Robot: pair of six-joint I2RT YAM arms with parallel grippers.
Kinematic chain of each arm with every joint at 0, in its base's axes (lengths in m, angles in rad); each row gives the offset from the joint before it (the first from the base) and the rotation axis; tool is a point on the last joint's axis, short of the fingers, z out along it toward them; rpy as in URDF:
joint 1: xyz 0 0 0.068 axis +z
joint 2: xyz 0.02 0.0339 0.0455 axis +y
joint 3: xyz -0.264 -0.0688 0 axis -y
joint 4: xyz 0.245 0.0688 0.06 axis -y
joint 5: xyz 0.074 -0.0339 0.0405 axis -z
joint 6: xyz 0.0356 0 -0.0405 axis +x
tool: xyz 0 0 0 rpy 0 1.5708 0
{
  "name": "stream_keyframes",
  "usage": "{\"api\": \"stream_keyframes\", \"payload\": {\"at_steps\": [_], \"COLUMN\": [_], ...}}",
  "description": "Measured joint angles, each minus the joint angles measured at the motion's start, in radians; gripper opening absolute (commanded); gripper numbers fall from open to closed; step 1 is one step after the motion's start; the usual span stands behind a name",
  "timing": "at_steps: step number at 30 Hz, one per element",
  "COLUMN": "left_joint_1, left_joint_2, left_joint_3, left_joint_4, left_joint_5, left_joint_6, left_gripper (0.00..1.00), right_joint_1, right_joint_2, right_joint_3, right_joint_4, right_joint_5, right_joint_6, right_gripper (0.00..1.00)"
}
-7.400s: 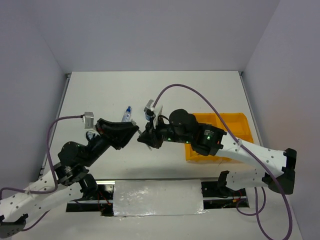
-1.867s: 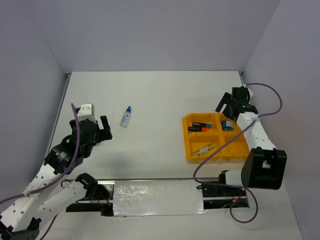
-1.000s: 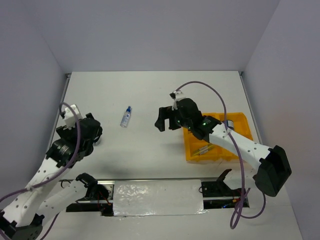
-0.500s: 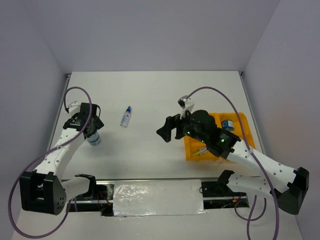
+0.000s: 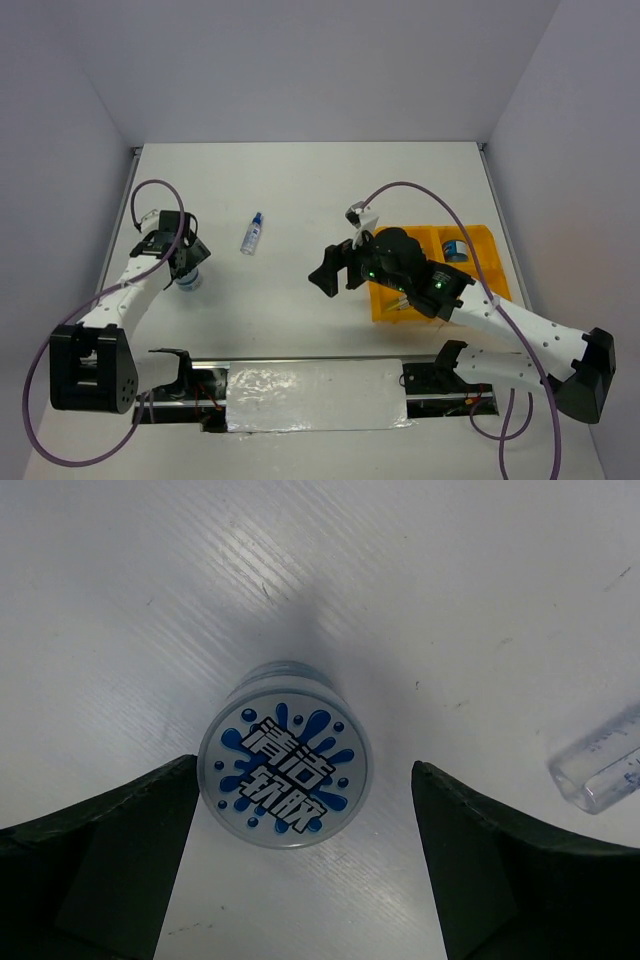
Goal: Sort the stationery into containers
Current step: Pick up the stationery from the corner of the board, then place the stationery in the storage box.
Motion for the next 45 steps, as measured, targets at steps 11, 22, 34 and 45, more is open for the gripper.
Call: {"api": "stream_keyframes", "payload": {"at_steps": [11, 22, 34, 45], "left_joint_1": [0.003, 0.009, -0.060, -0.178], "left_joint_2": [0.014, -0.051, -0.652, -0.816], "left_joint_3": [-0.042, -0.068, -0.293, -0.364], "left_joint_4": [0.051, 0.085, 0.179, 0.321], "left_joint_5": [-0.010, 0.108, 0.456, 0.523], "left_joint_6": [-0.001, -0.004, -0.336, -0.662], "left_gripper": [0.68, 0.00, 0.00, 0.00], "right_joint_1": [0.043, 0.043, 0.185, 0.323], "right_joint_2": [0.009, 0.008, 0.150, 0.382], "right_joint_3": [0.000, -0.039, -0.198, 0.042], "right_joint_4": [-0.002, 0.050, 0.399, 0.480], "right_joint_5": [0.007, -0.010, 0.193, 0.448], "right_joint_6": [0.000, 0.001, 0.293, 0.341], "right_gripper": [1.00, 1.00, 1.00, 1.00]}}
